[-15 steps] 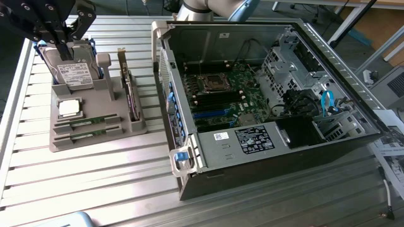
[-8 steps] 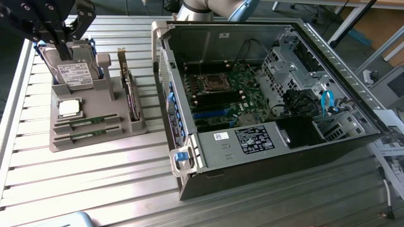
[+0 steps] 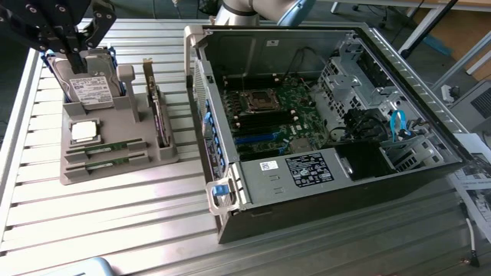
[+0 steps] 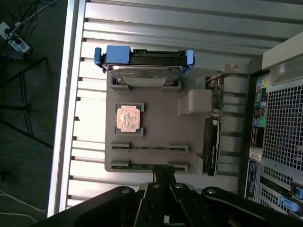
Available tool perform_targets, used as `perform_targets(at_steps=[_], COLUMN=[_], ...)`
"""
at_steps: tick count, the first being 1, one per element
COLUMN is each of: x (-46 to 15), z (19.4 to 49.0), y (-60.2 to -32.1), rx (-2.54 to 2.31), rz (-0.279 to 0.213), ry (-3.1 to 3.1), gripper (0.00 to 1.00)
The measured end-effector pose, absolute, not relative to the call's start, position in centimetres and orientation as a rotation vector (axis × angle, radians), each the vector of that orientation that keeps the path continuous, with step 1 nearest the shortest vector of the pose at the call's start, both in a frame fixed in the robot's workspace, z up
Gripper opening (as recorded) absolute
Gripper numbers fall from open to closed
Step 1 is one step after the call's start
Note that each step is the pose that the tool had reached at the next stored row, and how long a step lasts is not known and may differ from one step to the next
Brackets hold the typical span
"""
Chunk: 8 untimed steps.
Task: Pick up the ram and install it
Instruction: 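Pick up the ram and move it above insertion slot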
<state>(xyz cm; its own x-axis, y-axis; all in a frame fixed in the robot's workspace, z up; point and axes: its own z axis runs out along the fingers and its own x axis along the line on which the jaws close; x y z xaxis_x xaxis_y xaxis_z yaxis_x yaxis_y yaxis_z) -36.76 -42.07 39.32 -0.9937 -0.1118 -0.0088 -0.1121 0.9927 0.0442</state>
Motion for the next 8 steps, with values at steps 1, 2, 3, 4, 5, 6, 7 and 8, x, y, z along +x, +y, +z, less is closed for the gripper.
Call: perform_targets(at_steps=[1, 2, 3, 4, 5, 6, 7, 8], x=[-36.76, -36.76, -36.76, -36.75, -36.76, -36.75, -36.75, -36.75], z=[39.32, 39.32, 39.31, 39.32, 39.32, 39.33, 39.32, 39.32], y=[-42.07, -42.07, -42.07, -42.07, -42.07, -42.07, -42.07, -42.07], rx=[-0.187, -0.2, -0.209, -0.22, -0.232, -0.24, -0.249, -0.26], rz=[0.07, 0.07, 0.07, 0.071, 0.071, 0.071, 0.072, 0.072], ry=[3.13, 3.131, 3.131, 3.133, 3.134, 3.136, 3.139, 3.143], gripper=[0.11, 0.11, 0.11, 0.11, 0.11, 0.11, 0.11, 0.11])
